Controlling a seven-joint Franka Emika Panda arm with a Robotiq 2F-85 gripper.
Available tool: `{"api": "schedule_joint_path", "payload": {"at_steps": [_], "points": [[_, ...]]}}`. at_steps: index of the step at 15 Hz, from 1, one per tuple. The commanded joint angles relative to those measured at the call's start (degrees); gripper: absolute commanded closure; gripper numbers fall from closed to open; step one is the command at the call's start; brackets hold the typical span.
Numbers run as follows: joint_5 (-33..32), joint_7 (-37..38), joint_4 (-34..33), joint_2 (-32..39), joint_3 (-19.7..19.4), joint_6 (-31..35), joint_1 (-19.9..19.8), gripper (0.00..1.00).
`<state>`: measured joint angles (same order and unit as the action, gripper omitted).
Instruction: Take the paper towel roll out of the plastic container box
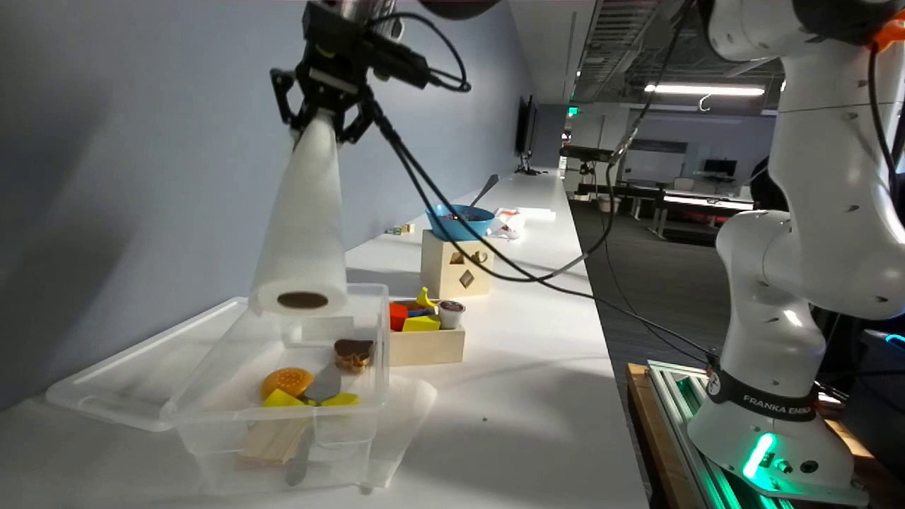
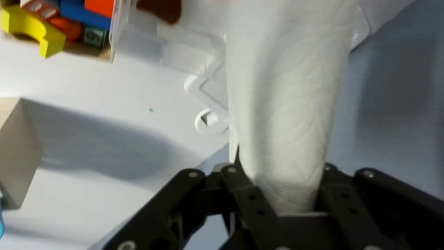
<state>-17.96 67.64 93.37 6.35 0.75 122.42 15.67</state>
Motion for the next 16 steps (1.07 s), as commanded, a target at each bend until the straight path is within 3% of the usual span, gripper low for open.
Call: {"api": "schedule_joint_path", "payload": {"at_steps": [1, 7, 11, 13, 16], "points": [[-11.12, 2.2, 2.22, -9.16, 2.02, -1.37, -1.69, 0.92], [-29.9, 6.16, 8.38, -16.41, 3.48, 5.97, -9.49, 0.92], [-45.69, 19.57, 14.4, -16.35, 1.35, 13.39, -16.55, 0.92], [-54.36, 28.25, 15.61, -14.42, 0.49, 12.46, -18.98, 0.92], [-66.15, 40.96, 17.62, -11.09, 0.64, 4.7, -19.39, 0.92]]}}
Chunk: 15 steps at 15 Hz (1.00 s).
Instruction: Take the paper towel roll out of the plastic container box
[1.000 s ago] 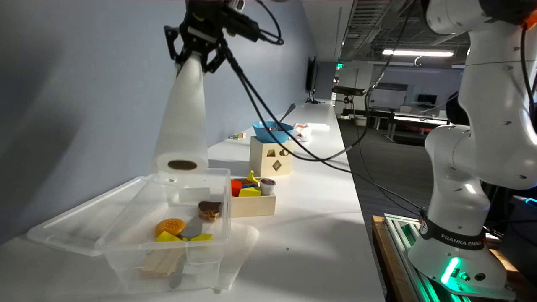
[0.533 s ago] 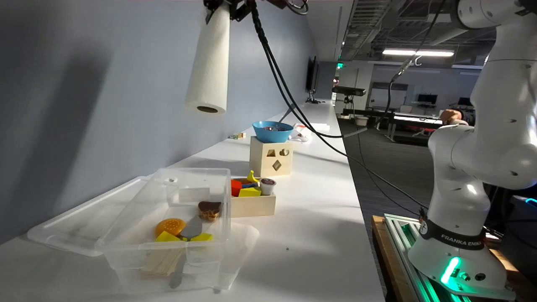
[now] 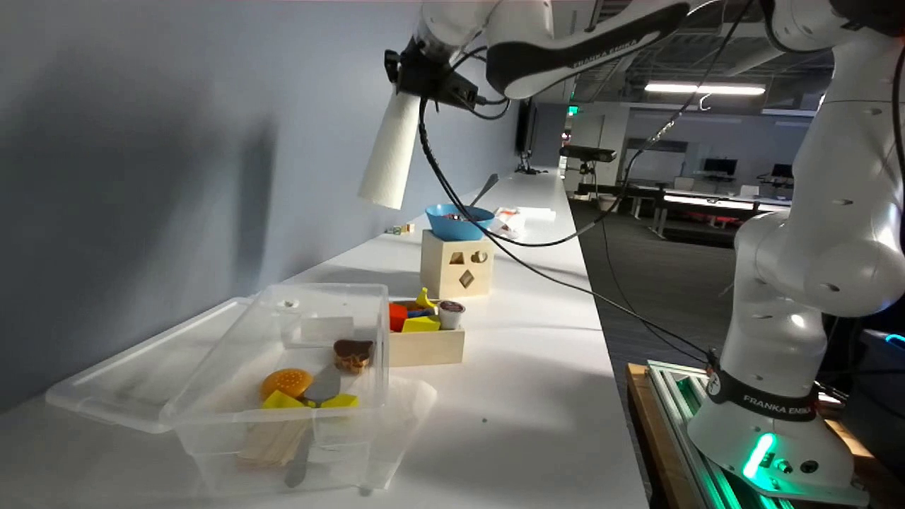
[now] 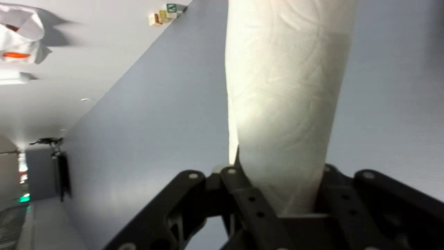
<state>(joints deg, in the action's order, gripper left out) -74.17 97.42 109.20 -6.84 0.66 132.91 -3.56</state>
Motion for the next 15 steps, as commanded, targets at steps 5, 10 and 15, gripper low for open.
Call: {"api": "schedule_joint_path", "payload": {"at_steps": [5, 10, 15], "points": [[-10.17, 22.96, 5.52, 8.47, 1.32, -11.08, 3.12, 0.92], [-9.75, 26.4, 4.84, 12.67, 2.06, -11.26, 5.41, 0.92], [-8.67, 23.53, 4.39, 14.11, 2.6, -16.93, 6.9, 0.92]]}}
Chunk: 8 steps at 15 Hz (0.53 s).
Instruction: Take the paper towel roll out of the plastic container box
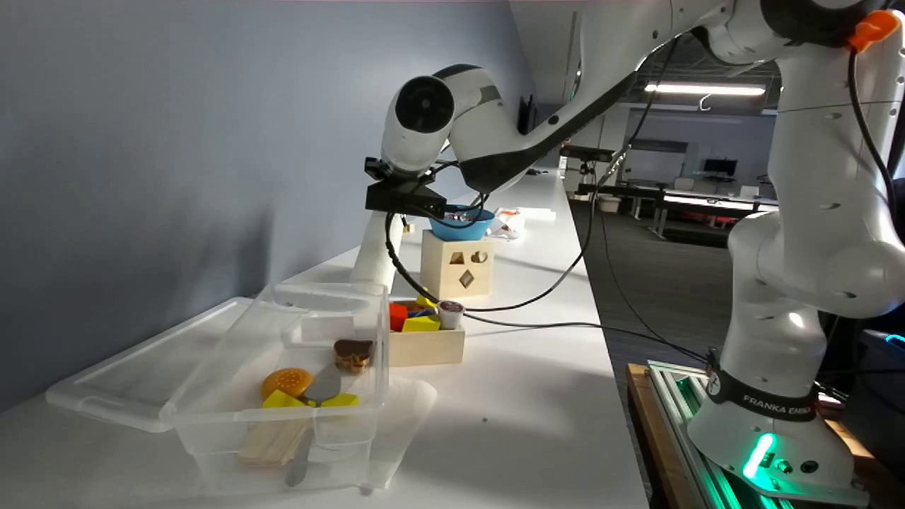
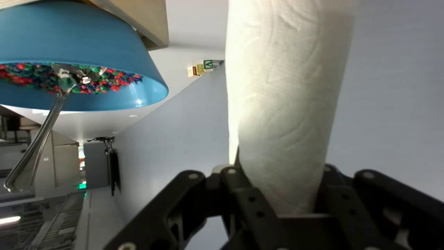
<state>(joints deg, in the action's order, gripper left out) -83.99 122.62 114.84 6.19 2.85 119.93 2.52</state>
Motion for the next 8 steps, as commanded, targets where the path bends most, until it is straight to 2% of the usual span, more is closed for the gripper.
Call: {"api": "schedule_joint_path", "payload": {"at_steps": [1, 8], "points": [[0.89, -1.83, -1.36, 1.59, 0.51, -5.48, 1.02, 0.92], [1.44, -1.7, -2.12, 4.32, 0.41, -7.6, 0.96, 0.92]]}}
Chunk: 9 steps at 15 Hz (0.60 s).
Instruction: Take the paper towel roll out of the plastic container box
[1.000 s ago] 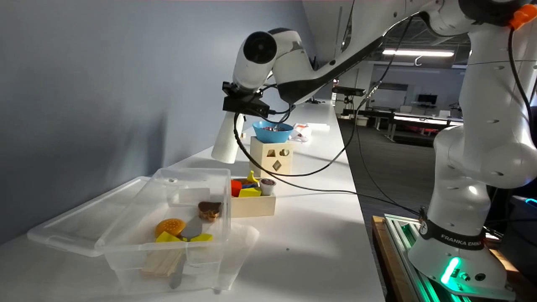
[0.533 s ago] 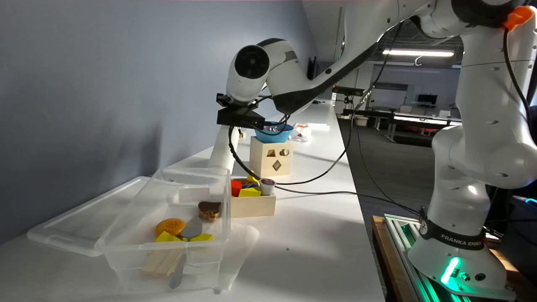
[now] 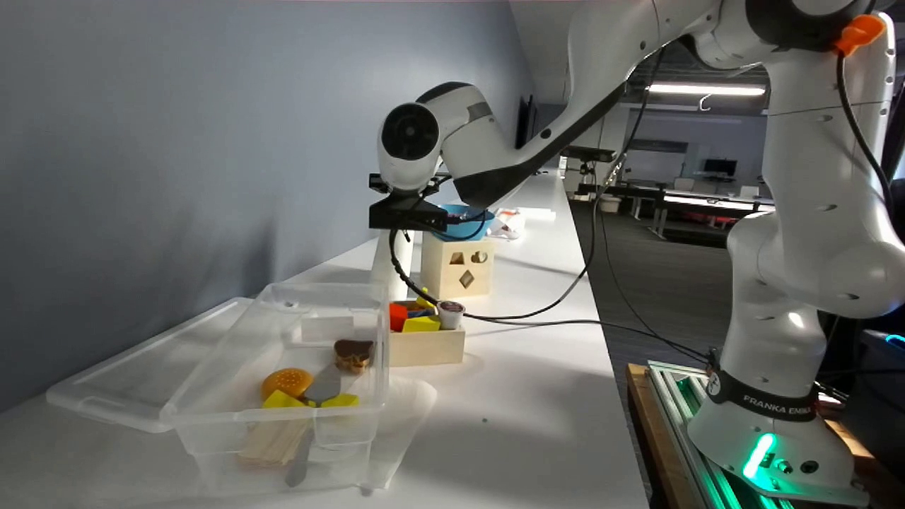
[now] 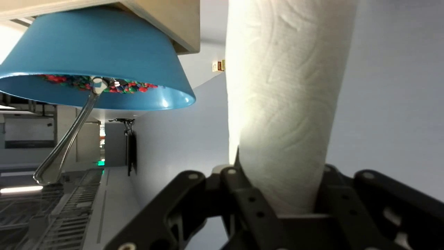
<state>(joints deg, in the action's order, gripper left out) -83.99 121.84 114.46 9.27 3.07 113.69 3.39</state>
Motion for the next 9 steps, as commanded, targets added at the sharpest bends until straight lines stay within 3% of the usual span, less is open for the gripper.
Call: {"api": "schedule_joint_path", "payload": {"at_steps": [1, 2, 3, 9], "points": [[1.85, -1.06, -1.89, 1.42, 0.25, -1.45, 0.11, 0.88], [2.29, -1.1, -1.93, 1.45, 0.31, -1.33, 0.11, 0.42], [2.55, -1.0, -2.04, 1.47, 0.33, -1.19, 0.11, 0.41], [2.83, -0.48, -2.28, -0.64, 0.96, -1.4, 0.76, 0.01]]}}
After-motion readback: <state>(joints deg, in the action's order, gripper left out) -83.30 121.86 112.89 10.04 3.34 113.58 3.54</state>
